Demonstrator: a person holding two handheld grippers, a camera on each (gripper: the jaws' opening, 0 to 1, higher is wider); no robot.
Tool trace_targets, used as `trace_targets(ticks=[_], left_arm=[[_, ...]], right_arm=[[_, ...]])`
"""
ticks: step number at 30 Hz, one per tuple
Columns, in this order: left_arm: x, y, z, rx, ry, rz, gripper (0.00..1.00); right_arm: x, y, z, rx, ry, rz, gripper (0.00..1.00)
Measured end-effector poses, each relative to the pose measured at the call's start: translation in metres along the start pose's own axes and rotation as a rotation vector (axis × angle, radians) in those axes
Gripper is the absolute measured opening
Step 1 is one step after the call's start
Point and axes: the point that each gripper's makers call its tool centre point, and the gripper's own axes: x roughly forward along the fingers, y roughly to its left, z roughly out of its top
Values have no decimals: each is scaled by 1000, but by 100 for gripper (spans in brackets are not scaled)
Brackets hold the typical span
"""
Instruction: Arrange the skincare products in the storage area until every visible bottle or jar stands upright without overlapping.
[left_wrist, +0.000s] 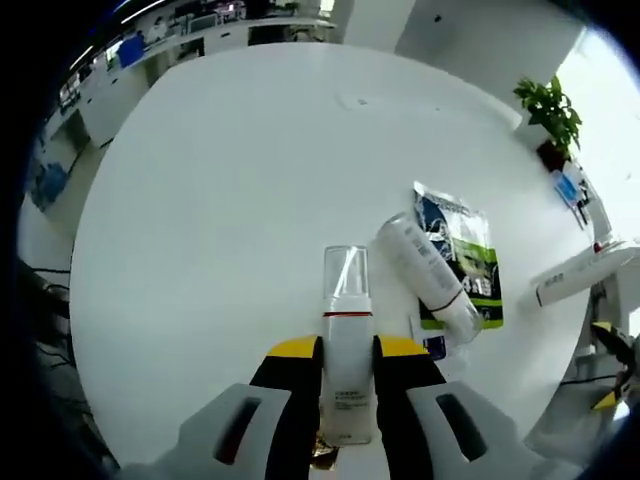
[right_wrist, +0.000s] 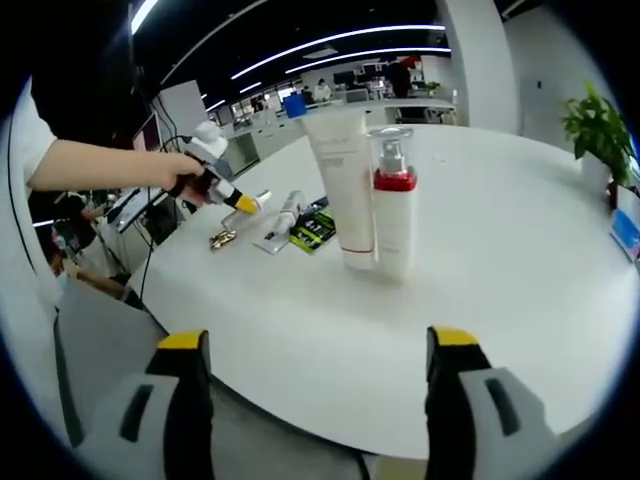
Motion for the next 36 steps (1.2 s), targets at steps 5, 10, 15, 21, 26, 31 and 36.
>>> trace_targets(ticks=[5,10,15,21,26,31,36], left_arm=[[-10,-8,0,-22,-30,-38,16],[-22,-23,5,-56,-88,-116,16],[-42,-42,7,-94,-144,-203,16],[-63,-59,5,-118,-188,-289,16],[-81,-76,-1,-141,-230,-394,16],[-98,-93,-14,-156,-256,-480,16],[-115,-106,-23,-188,-287,-550,16]], right_arm=[[0,2,0,-2,1,6,89],[0,5,0,-10,6,22,86],[-1,12,2,-6,5,58,82],[-1,18,4,-39,15,82,83],[0,24,14,-61,4,109,83],[-1,37,28,-21,-44,173,75],[3,50,34,-27,-49,206,74]])
